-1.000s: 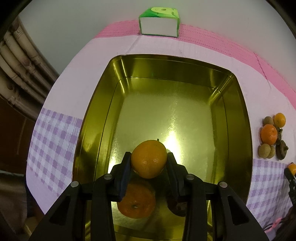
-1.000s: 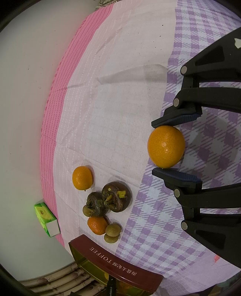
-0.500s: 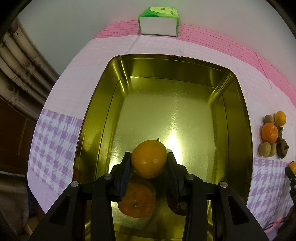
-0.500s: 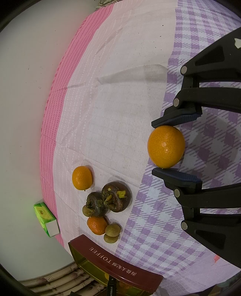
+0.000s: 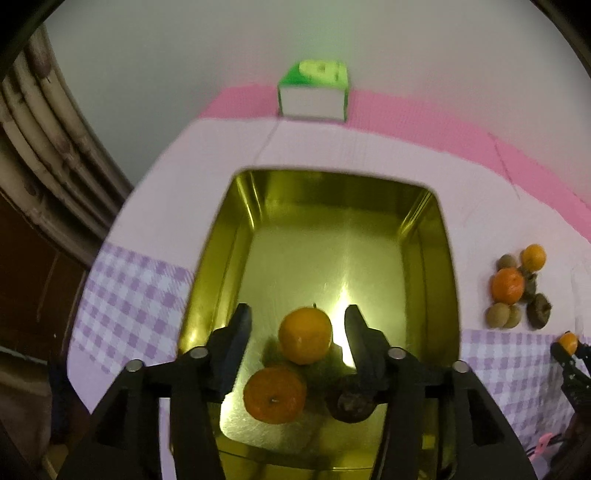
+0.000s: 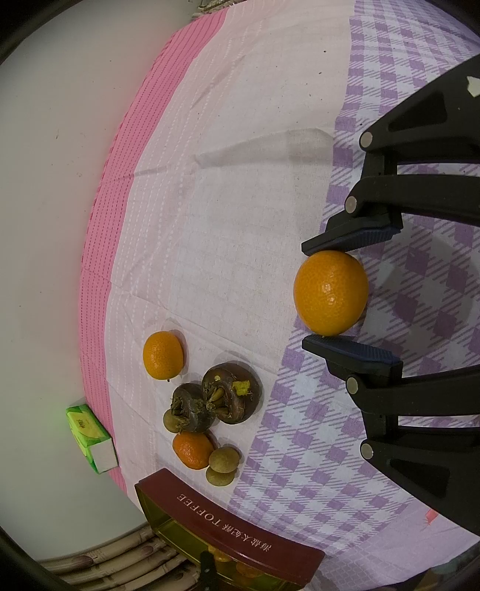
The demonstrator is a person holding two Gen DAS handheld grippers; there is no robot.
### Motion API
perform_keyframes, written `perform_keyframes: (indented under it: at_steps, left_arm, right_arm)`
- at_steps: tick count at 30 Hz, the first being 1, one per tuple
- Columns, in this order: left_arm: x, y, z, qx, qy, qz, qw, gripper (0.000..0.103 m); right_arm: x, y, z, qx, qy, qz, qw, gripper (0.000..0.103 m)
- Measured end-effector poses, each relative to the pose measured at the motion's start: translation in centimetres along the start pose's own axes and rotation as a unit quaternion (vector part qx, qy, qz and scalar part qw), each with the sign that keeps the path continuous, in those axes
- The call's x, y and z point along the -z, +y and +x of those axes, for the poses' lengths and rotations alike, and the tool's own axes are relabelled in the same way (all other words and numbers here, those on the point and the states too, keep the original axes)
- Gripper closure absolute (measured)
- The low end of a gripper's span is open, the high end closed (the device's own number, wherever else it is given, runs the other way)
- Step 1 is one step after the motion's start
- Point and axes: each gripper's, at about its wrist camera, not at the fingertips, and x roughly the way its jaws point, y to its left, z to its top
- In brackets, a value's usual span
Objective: Organize fruits
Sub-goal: 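Lower the orange into the tin and open the left gripper, then carry the orange toward the tin and release it with the right gripper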
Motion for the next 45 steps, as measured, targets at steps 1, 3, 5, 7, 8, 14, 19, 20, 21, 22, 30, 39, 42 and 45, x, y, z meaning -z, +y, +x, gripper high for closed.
perform_keyframes:
  at_steps: [1, 3, 5, 7, 8, 14, 19, 20, 21, 22, 30, 39, 42, 45]
  left_arm:
    - [0.1, 0.1, -0.9, -0.003, -0.016, 0.001, 0.9999, 0.043]
    - [0.2, 0.0, -2.0, -0.004, -0.032, 0.003, 0.9995, 0.038]
    - [0.6, 0.1, -3.2, -0.005, -0.046, 0.006, 0.9989, 0.035]
    - [1.2, 0.3, -4.0, -0.007, -0.053, 0.009, 0.9985, 0.032]
    - [1.3, 0.3, -4.3, -0.008, -0.056, 0.011, 0.9984, 0.031]
    - [2.8, 1.3, -6.1, -0.012, -0.064, 0.01, 0.9978, 0.027]
    - [3.7, 2.2, -7.0, -0.02, -0.07, -0.001, 0.9973, 0.022]
    - [3.9, 2.4, -7.1, -0.021, -0.07, -0.004, 0.9973, 0.02]
    - [4.0, 2.6, -7.1, -0.022, -0.07, -0.007, 0.9972, 0.019]
    - [4.2, 2.9, -7.1, -0.026, -0.071, -0.012, 0.9971, 0.019]
    - [4.1, 5.7, -6.8, -0.056, -0.077, -0.075, 0.9927, 0.018]
    - [4.5, 9.6, -7.3, -0.056, -0.085, -0.16, 0.9819, 0.017]
    - [4.5, 9.5, -7.2, -0.052, -0.081, -0.155, 0.9832, 0.017]
    - [4.4, 9.1, -7.0, -0.053, -0.078, -0.148, 0.9845, 0.017]
  right_arm:
    - [0.0, 0.0, 0.0, 0.0, 0.0, 0.0, 1.0, 0.062]
    - [0.0, 0.0, 0.0, 0.001, 0.001, 0.0, 1.0, 0.062]
    - [0.0, 0.0, 0.0, 0.001, 0.001, -0.001, 1.0, 0.062]
    - [-0.1, 0.1, 0.0, 0.001, 0.001, 0.0, 1.0, 0.062]
    - [0.0, 0.0, 0.0, 0.002, 0.001, 0.0, 1.0, 0.062]
    - [0.1, -0.1, -0.1, 0.003, -0.001, 0.002, 1.0, 0.063]
    - [0.0, 0.1, -0.1, 0.006, 0.001, 0.004, 1.0, 0.063]
    - [0.0, 0.0, -0.1, 0.006, 0.001, 0.005, 1.0, 0.063]
    - [-0.1, 0.1, -0.2, 0.007, 0.002, 0.007, 1.0, 0.063]
    - [-0.2, 0.1, -0.3, 0.007, 0.002, 0.008, 1.0, 0.063]
    - [-1.9, 2.4, -2.9, -0.01, -0.026, -0.015, 0.999, 0.064]
    - [-4.6, 9.8, -3.7, -0.052, -0.031, -0.089, 0.994, 0.09]
    - [-3.9, 9.9, -2.2, -0.053, -0.007, -0.09, 0.995, 0.087]
    - [-3.4, 9.2, -1.2, -0.057, 0.008, -0.084, 0.995, 0.083]
